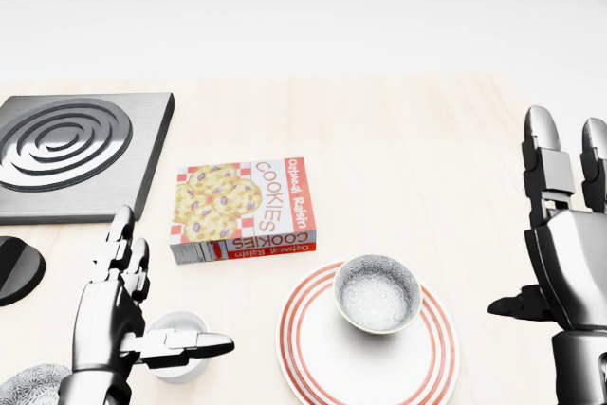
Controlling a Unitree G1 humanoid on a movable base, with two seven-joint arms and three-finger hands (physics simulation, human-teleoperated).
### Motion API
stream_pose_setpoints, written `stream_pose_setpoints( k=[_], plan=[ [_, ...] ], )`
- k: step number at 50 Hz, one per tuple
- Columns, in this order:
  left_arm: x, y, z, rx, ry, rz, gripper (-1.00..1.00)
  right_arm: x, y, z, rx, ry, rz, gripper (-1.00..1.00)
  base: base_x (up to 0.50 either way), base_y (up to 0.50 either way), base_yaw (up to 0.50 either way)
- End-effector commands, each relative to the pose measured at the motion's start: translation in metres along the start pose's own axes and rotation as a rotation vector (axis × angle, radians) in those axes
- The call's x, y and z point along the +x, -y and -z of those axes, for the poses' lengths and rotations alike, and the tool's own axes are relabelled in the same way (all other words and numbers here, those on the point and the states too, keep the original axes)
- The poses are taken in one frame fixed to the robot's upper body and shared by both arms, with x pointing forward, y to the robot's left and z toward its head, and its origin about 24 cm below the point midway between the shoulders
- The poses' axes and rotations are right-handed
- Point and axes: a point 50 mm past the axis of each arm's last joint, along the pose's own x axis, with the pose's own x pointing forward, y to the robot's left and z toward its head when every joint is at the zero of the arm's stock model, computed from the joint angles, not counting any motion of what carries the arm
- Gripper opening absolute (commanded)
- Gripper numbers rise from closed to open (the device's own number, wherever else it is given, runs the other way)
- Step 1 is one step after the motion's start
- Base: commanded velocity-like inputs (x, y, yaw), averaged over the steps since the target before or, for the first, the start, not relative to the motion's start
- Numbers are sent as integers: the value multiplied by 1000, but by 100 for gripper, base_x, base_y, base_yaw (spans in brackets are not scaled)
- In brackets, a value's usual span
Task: Pick the akita bowl next to the plate and place it on the plate.
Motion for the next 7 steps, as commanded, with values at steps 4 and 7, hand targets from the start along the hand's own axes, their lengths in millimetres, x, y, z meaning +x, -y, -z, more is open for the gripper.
stream_pose_setpoints(
  k=[4,7],
  plan=[
    [1,-1,-3,0,14,-4,100,2,43,-5,0,32,108,100,0,0,0],
    [0,-1,-5,-2,16,-4,100,2,57,-10,15,53,136,100,0,0,0]
  ],
)
